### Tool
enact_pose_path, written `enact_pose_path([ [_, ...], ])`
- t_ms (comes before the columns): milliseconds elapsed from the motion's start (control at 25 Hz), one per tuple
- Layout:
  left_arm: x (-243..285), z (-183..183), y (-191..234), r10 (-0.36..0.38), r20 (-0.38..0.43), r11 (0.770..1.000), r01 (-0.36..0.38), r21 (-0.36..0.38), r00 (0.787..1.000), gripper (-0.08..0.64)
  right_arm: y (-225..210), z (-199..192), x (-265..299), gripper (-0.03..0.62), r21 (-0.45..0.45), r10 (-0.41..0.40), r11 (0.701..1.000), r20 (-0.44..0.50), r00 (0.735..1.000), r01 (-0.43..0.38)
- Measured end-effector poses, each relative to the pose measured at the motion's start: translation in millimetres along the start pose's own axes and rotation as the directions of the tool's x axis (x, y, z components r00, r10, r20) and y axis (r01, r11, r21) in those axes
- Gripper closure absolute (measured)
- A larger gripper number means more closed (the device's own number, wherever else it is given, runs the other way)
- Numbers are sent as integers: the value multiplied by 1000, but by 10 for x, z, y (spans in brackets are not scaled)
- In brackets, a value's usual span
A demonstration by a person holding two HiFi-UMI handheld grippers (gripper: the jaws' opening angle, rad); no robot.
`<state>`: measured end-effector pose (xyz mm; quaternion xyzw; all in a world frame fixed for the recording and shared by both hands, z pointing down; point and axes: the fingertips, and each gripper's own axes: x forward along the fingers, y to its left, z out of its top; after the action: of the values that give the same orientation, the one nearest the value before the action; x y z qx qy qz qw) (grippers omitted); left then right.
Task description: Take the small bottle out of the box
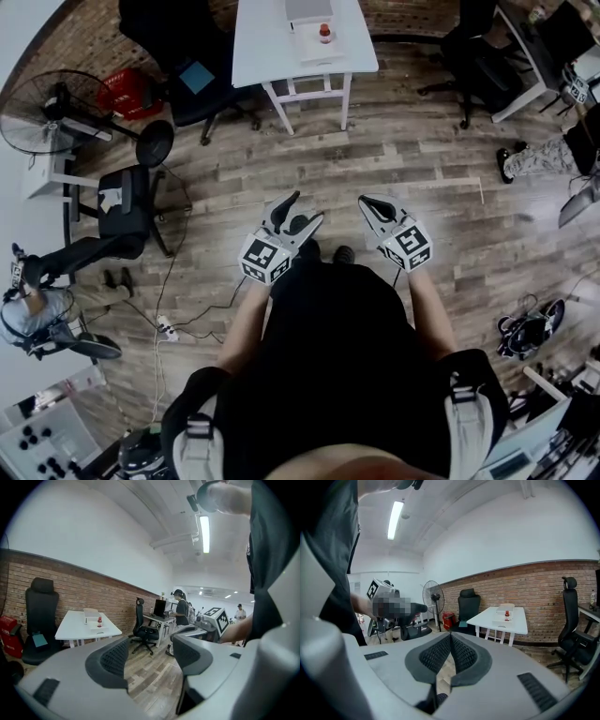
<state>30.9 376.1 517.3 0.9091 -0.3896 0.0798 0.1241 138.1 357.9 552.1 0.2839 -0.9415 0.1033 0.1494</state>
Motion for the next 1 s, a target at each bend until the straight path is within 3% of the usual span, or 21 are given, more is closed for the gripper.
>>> enact_pose_path([
  [200, -41, 28, 296, 14, 16, 1000, -13, -10, 1000, 209, -16, 66, 236, 594, -1, -10, 1000, -15, 1000, 10],
  [920, 4, 370, 1736, -97, 32, 995, 98, -13, 995, 207, -150, 705, 1473, 592, -3, -87, 996, -8, 996, 87],
  [1000, -15, 403, 1888, -107, 33, 994, 107, -5, 994, 207, -124, 769, 1616, 557, -9, -89, 996, 0, 996, 89],
])
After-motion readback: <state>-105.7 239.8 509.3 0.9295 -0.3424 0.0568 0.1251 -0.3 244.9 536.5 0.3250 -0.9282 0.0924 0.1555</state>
